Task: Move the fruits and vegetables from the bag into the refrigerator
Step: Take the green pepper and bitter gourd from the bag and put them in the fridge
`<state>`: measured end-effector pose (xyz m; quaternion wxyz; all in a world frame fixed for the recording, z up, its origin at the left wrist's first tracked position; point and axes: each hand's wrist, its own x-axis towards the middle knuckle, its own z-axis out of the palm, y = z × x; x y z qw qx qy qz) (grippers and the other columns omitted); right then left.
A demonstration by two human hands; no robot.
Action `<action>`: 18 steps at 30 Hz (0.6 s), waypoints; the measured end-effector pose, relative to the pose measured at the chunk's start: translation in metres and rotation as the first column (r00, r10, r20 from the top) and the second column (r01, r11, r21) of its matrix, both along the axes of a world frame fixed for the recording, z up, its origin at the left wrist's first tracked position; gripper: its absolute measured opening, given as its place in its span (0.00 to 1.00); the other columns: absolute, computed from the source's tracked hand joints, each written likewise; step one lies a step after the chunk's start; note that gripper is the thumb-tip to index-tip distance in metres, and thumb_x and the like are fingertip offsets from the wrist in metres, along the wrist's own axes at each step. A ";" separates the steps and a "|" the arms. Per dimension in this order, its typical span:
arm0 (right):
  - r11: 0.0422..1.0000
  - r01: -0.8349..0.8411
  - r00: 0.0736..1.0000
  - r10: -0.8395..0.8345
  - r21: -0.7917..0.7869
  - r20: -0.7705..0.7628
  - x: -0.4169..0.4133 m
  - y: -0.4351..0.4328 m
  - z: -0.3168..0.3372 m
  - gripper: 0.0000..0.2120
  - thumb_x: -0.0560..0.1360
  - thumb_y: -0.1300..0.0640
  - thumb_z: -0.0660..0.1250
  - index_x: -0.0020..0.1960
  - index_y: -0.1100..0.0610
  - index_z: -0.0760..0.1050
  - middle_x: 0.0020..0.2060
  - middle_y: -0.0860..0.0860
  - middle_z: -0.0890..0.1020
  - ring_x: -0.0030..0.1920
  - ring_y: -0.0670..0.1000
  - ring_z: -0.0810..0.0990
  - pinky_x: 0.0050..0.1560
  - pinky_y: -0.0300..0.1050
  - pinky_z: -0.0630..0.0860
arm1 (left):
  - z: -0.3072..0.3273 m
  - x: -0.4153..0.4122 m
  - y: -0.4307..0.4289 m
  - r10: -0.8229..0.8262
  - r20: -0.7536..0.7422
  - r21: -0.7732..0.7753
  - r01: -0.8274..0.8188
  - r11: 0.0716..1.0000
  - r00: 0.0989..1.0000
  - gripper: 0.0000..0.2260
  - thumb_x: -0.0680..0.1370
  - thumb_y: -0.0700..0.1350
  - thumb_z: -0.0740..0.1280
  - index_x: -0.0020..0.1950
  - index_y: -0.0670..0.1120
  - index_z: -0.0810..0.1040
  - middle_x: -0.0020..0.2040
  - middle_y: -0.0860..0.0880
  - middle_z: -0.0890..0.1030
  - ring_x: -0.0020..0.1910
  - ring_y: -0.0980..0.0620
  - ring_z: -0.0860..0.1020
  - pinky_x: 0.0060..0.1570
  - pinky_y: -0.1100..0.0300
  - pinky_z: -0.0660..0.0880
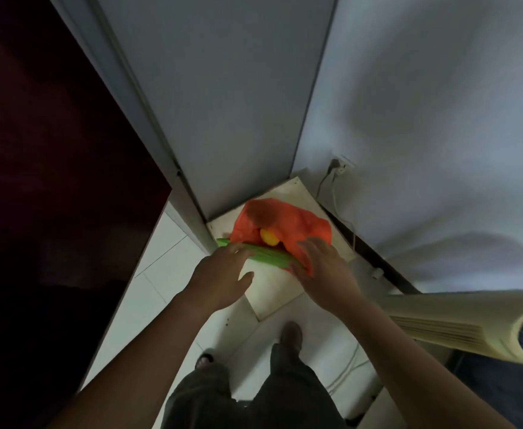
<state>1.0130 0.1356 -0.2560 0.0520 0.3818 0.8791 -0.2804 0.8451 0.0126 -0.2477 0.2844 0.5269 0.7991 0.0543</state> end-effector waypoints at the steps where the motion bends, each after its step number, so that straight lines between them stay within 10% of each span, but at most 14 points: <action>1: 1.000 -0.007 1.000 0.007 -0.001 0.007 -0.003 0.007 -0.008 0.23 0.77 0.45 0.60 0.68 0.52 0.66 0.65 0.51 0.70 0.63 0.53 0.70 0.60 0.48 0.69 | -0.006 -0.003 0.008 -0.012 -0.008 -0.006 0.012 1.000 1.000 0.20 0.79 0.52 0.59 0.70 0.51 0.66 0.71 0.52 0.65 0.68 0.50 0.67 0.59 0.54 0.70; 7: 0.999 0.004 1.000 -0.004 -0.052 -0.004 -0.019 0.007 -0.064 0.31 0.71 0.35 0.48 0.68 0.50 0.65 0.65 0.50 0.70 0.65 0.52 0.70 0.62 0.56 0.71 | -0.050 -0.024 0.030 -0.087 -0.002 -0.029 0.086 0.996 0.996 0.20 0.79 0.52 0.59 0.70 0.52 0.65 0.69 0.52 0.69 0.65 0.51 0.69 0.57 0.56 0.70; 18: 0.993 0.101 0.989 -0.094 0.060 -0.118 -0.032 -0.022 -0.197 0.23 0.76 0.47 0.63 0.70 0.51 0.66 0.69 0.49 0.69 0.69 0.50 0.66 0.67 0.44 0.59 | -0.186 -0.045 0.035 -0.137 0.030 0.117 0.132 0.984 0.990 0.19 0.78 0.50 0.61 0.69 0.52 0.67 0.67 0.53 0.69 0.64 0.53 0.69 0.54 0.58 0.70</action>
